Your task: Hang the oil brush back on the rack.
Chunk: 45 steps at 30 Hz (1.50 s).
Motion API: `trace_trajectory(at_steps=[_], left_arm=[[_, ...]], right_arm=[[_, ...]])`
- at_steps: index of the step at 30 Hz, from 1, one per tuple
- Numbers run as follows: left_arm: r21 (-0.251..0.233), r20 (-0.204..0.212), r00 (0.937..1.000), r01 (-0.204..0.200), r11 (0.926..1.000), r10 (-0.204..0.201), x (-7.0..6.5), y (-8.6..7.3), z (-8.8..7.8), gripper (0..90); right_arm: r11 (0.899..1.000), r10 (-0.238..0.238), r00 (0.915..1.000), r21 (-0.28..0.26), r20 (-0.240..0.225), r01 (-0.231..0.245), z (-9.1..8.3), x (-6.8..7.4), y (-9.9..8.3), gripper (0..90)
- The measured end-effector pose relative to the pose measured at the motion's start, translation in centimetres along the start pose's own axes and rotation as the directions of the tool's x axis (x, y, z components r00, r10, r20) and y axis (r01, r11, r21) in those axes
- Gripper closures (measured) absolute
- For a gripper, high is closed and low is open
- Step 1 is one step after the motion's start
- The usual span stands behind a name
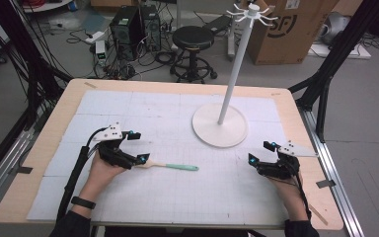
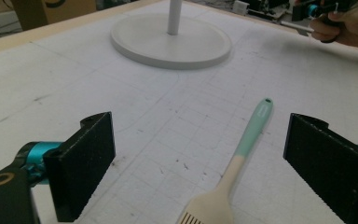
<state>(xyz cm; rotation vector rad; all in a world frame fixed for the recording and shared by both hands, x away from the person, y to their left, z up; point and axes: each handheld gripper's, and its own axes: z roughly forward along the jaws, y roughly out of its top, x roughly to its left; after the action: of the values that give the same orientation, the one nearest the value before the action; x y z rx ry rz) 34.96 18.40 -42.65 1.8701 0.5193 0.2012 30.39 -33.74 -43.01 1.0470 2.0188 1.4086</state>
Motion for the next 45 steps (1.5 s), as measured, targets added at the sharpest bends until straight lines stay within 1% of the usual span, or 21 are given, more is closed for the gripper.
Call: trace_trajectory(at_steps=[8, 12, 14, 16, 19, 21, 23, 24, 25, 26, 28, 29, 31, 34, 36, 37, 38, 40, 42, 44, 45], left_arm=[[0.068, 0.04, 0.999, -0.024, 0.9974, 0.021, -0.5, -0.4, 2.2, 9.6], [0.11, 0.037, 0.9984, -0.048, 0.9928, 0.044, -0.9, -0.4, 3.3, 12.4], [0.136, 0.044, 0.9976, -0.06, 0.9888, 0.055, -1.2, -0.5, 3.9, 14.1], [0.166, 0.051, 0.9961, -0.08, 0.9828, 0.072, -1.4, -0.6, 4.4, 15.1], [0.209, 0.066, 0.9928, -0.111, 0.9716, 0.1, -1.7, -0.7, 4.9, 18.5], [0.217, 0.067, 0.9912, -0.126, 0.968, 0.114, -1.8, -0.7, 5.0, 22.6], [0.211, 0.077, 0.9915, -0.119, 0.9702, 0.105, -1.8, -0.7, 5.0, 26.8], [0.214, 0.08, 0.9913, -0.119, 0.9696, 0.104, -1.8, -0.7, 5.0, 29.3], [0.219, 0.088, 0.9897, -0.13, 0.967, 0.113, -1.8, -0.7, 5.0, 32.0], [0.221, 0.094, 0.9888, -0.134, 0.966, 0.116, -2.0, -0.7, 5.0, 34.8], [0.23, 0.111, 0.9852, -0.153, 0.9611, 0.13, -2.1, -0.7, 5.0, 42.2], [0.231, 0.115, 0.9844, -0.157, 0.9604, 0.133, -2.2, -0.7, 5.1, 45.3], [0.238, 0.123, 0.9821, -0.169, 0.9565, 0.143, -2.2, -0.7, 5.2, 51.2], [0.253, 0.123, 0.9809, -0.178, 0.951, 0.151, -2.4, -0.7, 5.3, 58.1], [0.266, 0.127, 0.9783, -0.192, 0.9445, 0.164, -2.4, -0.7, 5.4, 63.0], [0.277, 0.128, 0.9773, -0.199, 0.9401, 0.169, -2.5, -0.7, 5.5, 64.7], [0.281, 0.128, 0.9764, -0.204, 0.9377, 0.174, -2.5, -0.7, 5.5, 65.5], [0.279, 0.13, 0.9787, -0.19, 0.9412, 0.159, -2.5, -0.7, 5.5, 67.4], [0.284, 0.132, 0.9788, -0.189, 0.9402, 0.157, -2.4, -0.7, 5.4, 69.9], [0.282, 0.13, 0.9802, -0.181, 0.9423, 0.149, -2.4, -0.8, 5.4, 73.0], [0.284, 0.131, 0.9799, -0.182, 0.9413, 0.15, -2.4, -0.8, 5.4, 73.5]], right_arm=[[1.0, -0.004, 1.0, 0.005, 0.0, 0.004, 0.1, 0.0, 0.0, 18.2], [1.0, -0.003, 1.0, 0.011, -0.004, 0.003, 0.1, 0.0, 0.0, 18.2], [1.0, 0.0, 1.0, 0.012, -0.004, 0.0, 0.1, 0.0, -0.1, 18.2], [1.0, -0.004, 1.0, 0.016, -0.004, 0.004, 0.2, -0.1, -0.1, 18.2], [1.0, 0.003, 1.0, 0.023, -0.002, -0.003, 0.2, 0.0, -0.1, 18.3], [1.0, 0.0, 1.0, 0.024, -0.001, 0.0, 0.2, 0.0, -0.1, 18.4], [1.0, 0.0, 1.0, 0.02, -0.002, 0.0, 0.2, 0.0, -0.1, 18.4], [1.0, 0.004, 1.0, 0.023, -0.003, -0.004, 0.2, 0.0, -0.1, 18.4], [1.0, 0.005, 1.0, 0.022, -0.004, -0.005, 0.2, 0.0, -0.1, 18.5], [1.0, -0.002, 1.0, 0.019, -0.004, 0.002, 0.2, -0.1, -0.1, 18.5], [1.0, -0.006, 1.0, 0.02, -0.005, 0.006, 0.2, -0.1, -0.1, 18.8], [1.0, -0.004, 1.0, 0.02, -0.004, 0.004, 0.2, -0.1, -0.1, 18.8], [1.0, -0.006, 1.0, 0.021, -0.004, 0.006, 0.2, -0.1, -0.1, 18.9], [1.0, -0.002, 1.0, 0.02, -0.006, 0.002, 0.2, -0.1, -0.1, 19.0], [1.0, 0.001, 1.0, 0.021, -0.005, -0.001, 0.2, -0.1, -0.1, 19.0], [1.0, 0.001, 1.0, 0.021, -0.006, -0.001, 0.2, -0.1, -0.1, 19.0], [1.0, 0.001, 1.0, 0.022, -0.006, -0.001, 0.2, -0.1, -0.1, 19.1], [1.0, 0.003, 1.0, 0.023, -0.007, -0.003, 0.2, 0.0, -0.1, 19.1], [1.0, 0.003, 1.0, 0.024, -0.009, -0.002, 0.2, 0.0, -0.1, 19.2], [1.0, -0.005, 1.0, 0.023, -0.007, 0.005, 0.2, -0.1, -0.1, 19.2], [1.0, 0.0, 1.0, 0.026, -0.009, 0.0, 0.2, -0.1, -0.1, 19.2]])
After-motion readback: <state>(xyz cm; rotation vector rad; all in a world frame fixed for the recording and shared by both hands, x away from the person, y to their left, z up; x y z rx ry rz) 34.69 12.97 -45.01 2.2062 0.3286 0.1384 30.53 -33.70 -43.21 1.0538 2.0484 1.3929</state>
